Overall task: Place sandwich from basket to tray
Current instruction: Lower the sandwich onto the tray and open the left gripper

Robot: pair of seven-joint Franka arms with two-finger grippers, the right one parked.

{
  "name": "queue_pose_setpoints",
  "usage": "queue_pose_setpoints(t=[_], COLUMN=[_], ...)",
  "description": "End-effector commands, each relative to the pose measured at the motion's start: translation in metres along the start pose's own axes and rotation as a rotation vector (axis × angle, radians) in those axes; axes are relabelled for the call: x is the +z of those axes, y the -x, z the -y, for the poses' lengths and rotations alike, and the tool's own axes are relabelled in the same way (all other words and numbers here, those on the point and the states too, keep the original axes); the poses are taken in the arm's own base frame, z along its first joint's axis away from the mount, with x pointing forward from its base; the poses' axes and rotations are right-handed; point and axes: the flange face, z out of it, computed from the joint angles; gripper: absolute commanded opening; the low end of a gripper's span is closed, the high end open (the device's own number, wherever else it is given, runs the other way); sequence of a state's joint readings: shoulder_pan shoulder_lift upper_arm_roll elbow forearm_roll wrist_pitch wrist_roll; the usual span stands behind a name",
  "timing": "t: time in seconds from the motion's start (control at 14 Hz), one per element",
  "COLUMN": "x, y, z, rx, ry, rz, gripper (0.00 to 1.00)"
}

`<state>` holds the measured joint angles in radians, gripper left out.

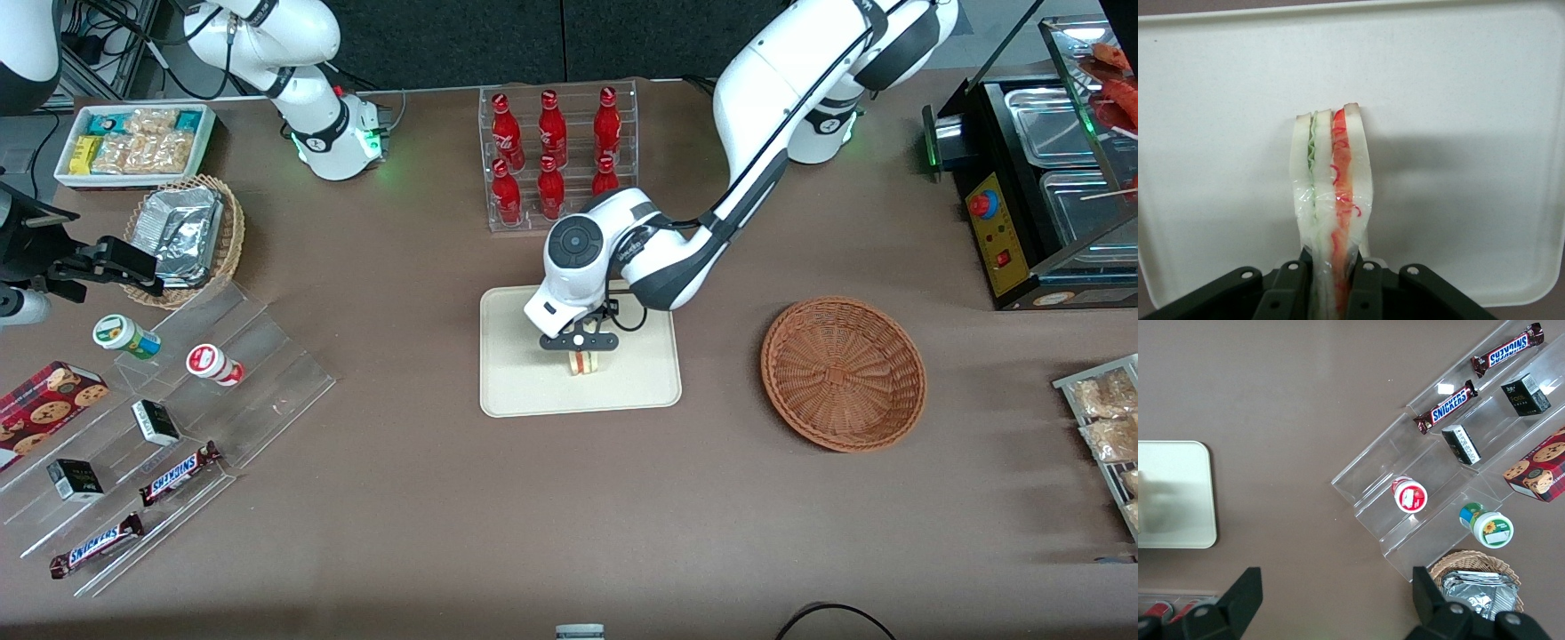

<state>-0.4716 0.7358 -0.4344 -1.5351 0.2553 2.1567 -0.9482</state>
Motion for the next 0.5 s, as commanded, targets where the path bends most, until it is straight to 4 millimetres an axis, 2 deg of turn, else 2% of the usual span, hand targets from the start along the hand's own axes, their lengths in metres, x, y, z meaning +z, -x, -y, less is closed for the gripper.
queue_pose_setpoints(t=[0.0,0.07,0.14,0.21,0.29,0.43], x=[-0.001,0.003,0.003,0.004,0.003,-0.007], y=[-0.004,-0.002,-0.002,-0.001,-0.001,-0.004], z=[-0.010,-0.011,-0.012,-0.012,-0.011,-0.003], rx=[-0.011,-0.007,-0.002,0.002,0.007,-0.007], ry=[0.012,0.008,0.006,0.002,-0.002,-0.037], rz=[-0.042,-0.038,-0.040,-0.037,-0.037,-0.033], gripper=[0.00,0.00,0.22,0.79,1.00,1.00])
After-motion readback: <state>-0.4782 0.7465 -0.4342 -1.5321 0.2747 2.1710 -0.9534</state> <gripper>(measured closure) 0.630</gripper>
